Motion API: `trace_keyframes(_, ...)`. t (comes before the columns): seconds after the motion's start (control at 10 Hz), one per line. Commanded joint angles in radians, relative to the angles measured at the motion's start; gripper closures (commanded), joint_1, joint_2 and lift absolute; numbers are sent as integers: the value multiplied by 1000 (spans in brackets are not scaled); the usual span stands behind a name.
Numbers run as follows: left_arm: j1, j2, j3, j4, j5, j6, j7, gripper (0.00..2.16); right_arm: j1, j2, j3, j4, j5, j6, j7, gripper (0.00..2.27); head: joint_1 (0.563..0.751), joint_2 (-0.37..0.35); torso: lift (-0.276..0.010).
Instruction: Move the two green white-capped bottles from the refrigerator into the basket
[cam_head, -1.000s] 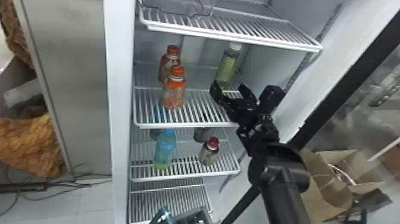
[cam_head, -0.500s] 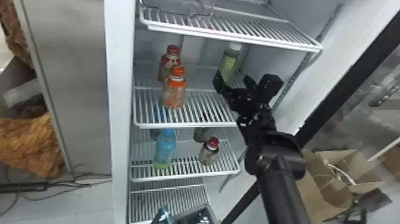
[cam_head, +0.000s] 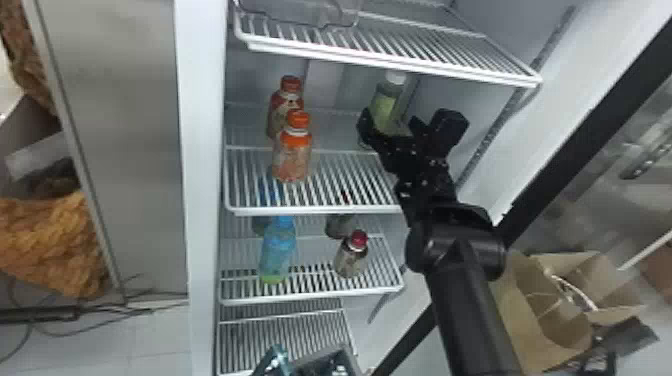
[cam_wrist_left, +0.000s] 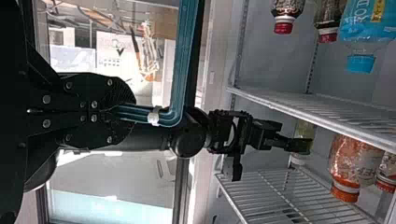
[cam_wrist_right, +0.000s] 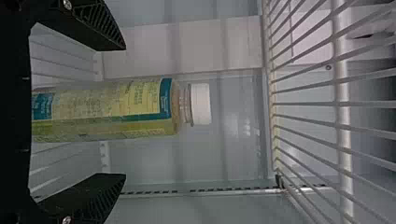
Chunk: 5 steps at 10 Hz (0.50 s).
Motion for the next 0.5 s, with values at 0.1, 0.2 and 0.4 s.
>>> trace_keyframes(0.1, -3, 2, -2, 0, 2, -2, 0, 1216, -61, -7, 12, 89, 16, 4, -7, 73, 695, -350, -4)
trace_keyframes(0.2, -3, 0, -2, 0, 2, -2, 0, 1216, -78, -10, 20, 118, 16, 7, -7, 73, 695, -350, -4)
trace_keyframes(0.4, -3, 0, -4, 0, 4, -2, 0, 1216, -97, -10, 26, 143, 18, 26, -8, 173, 695, -350, -4)
